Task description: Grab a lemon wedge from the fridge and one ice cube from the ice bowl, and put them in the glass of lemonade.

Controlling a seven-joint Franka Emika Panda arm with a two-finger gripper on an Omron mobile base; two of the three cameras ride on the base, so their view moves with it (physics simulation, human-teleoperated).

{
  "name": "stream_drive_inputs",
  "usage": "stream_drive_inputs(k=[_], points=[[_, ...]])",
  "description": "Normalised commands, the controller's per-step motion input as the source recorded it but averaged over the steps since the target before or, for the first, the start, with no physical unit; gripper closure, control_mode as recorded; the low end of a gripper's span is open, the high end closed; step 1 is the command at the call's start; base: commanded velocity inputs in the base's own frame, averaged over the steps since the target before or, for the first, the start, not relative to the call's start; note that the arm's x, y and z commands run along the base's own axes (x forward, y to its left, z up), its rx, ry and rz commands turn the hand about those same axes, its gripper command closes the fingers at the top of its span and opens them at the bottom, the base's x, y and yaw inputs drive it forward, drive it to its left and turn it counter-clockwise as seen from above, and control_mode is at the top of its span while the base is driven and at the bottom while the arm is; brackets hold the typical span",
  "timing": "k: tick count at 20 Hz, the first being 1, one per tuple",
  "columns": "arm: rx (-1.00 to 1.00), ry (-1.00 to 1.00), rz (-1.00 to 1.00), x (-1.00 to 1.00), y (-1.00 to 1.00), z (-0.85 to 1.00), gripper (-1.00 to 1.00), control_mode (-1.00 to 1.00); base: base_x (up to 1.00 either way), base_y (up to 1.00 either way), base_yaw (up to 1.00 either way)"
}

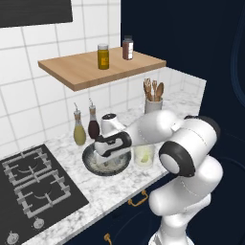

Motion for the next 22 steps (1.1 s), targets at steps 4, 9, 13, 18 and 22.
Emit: stream_drive_inputs(k=[4, 9, 13, 18, 22], points=[[-0.03, 0.0, 0.04, 0.0, 0.05, -0.18, -1.0, -1.0, 0.0, 0.0, 0.0], [0.0, -0.01, 0.01, -0.18, 0.24, -0.22, -1.0, -1.0, 0.0, 0.0, 0.0], [0.0, -0.12, 0.01, -0.06, 0.33, 0.16, -1.0, -1.0, 0.0, 0.0, 0.0], [0.01, -0.01, 0.0, -0.04, -0.02, 0.0, -1.0, -1.0, 0.0, 0.0, 0.0], [0.16, -0.01, -0.08, 0.0, -0.12, 0.03, -1.0, -1.0, 0.0, 0.0, 0.0]])
